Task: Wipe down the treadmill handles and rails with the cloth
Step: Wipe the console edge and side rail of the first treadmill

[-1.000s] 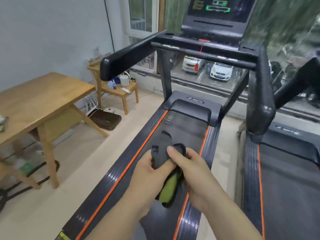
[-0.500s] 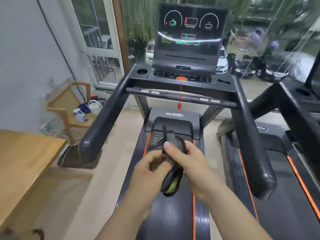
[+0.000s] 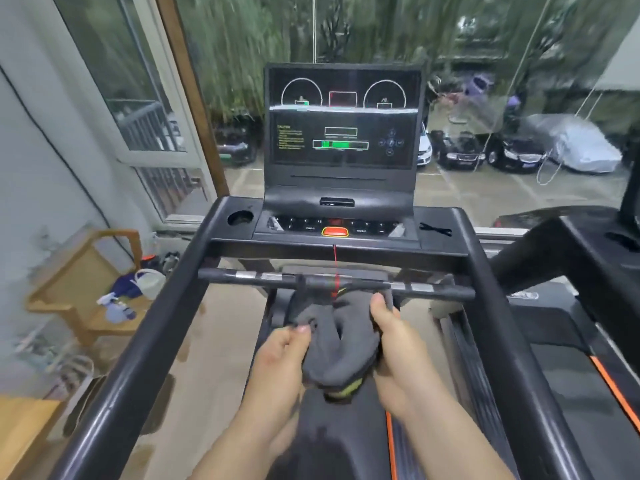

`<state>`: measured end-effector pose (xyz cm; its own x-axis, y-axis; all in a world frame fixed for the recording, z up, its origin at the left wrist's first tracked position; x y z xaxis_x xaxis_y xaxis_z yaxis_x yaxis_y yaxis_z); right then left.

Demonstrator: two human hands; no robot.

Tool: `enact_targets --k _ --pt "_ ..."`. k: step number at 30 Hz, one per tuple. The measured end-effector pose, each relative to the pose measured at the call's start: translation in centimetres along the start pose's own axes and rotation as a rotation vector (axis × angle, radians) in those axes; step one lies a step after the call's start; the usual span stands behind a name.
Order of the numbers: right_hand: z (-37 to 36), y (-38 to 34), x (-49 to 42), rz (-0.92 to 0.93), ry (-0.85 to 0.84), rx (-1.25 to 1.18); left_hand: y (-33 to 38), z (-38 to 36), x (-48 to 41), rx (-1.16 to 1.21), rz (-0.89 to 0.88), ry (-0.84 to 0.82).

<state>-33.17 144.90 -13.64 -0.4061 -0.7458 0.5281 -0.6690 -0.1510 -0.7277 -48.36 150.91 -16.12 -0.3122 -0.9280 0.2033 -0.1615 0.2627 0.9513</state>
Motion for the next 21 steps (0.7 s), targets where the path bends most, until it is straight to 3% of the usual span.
enact_targets --k 3,9,12,17,21 --pt "-2.7 -3.4 -5.3 -0.015 -0.053 0.004 2.4 0.1 -5.4 0.142 -0.003 0.094" --pt "-10.4 -5.8 -12.9 -0.022 -0.183 0.202 3.0 -0.6 -13.9 0.289 0.165 0.07" --pt "-13.7 -7.6 -17.5 0.006 -0.166 0.306 4.1 0.6 -19.0 0.25 0.161 0.1" --pt "-18.6 -11.7 -24.6 0.099 -0.076 0.373 10.1 3.5 -29.9 0.092 -0.014 0.079" --pt "-23.9 -12.2 -29.4 0.112 -0.034 0.46 10.0 3.5 -36.9 -0.027 0.057 0.026"
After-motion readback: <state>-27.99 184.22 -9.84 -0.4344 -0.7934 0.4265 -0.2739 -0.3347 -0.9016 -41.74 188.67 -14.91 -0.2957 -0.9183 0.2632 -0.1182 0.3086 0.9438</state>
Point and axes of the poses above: each hand's wrist, its own x-axis away from the middle knuckle, its own z-axis out of the back of the hand, y = z × x, the point moved 9 cm from there along -x, towards the middle knuckle, and after that the axes turned 10 degrees about -z, right-handed, at the moved point
